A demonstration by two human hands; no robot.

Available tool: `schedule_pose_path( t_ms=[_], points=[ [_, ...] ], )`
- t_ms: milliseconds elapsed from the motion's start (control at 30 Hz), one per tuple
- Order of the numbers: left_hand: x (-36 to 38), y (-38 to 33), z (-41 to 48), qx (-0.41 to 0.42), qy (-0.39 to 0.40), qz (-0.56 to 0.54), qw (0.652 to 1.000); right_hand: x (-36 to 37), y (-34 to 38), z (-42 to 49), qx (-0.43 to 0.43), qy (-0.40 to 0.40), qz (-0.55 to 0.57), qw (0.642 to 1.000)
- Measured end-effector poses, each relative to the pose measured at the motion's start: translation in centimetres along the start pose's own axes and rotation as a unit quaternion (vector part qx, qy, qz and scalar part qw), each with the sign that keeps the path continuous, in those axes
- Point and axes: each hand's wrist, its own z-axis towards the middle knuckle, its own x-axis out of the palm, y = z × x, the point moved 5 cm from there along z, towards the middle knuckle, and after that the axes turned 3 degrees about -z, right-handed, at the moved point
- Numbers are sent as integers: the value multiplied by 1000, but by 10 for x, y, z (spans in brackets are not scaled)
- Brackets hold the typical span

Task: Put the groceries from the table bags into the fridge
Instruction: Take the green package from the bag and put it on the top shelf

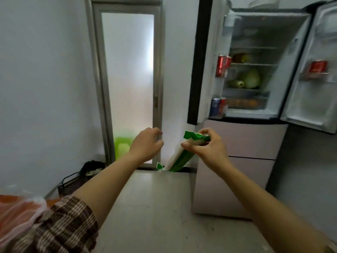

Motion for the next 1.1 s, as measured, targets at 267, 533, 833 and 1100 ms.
schedule_pose_path(
  t_ms=[267, 533, 833, 1100],
  points=[
    [111, -130, 188, 137, 21, -53, 989, -146, -60, 154, -6, -99, -93, 991],
    [186, -241, 349, 229, 4, -63, 971, -281, -116, 291, -10, -173, -114, 978],
    [285, -343, 506, 245, -61, -71, 965, -417, -182, 453, -63, -240, -135, 959],
    [341, -397, 654, 180, -135, -44, 973, -499, -194, 590, -142, -255, -155, 944]
  ],
)
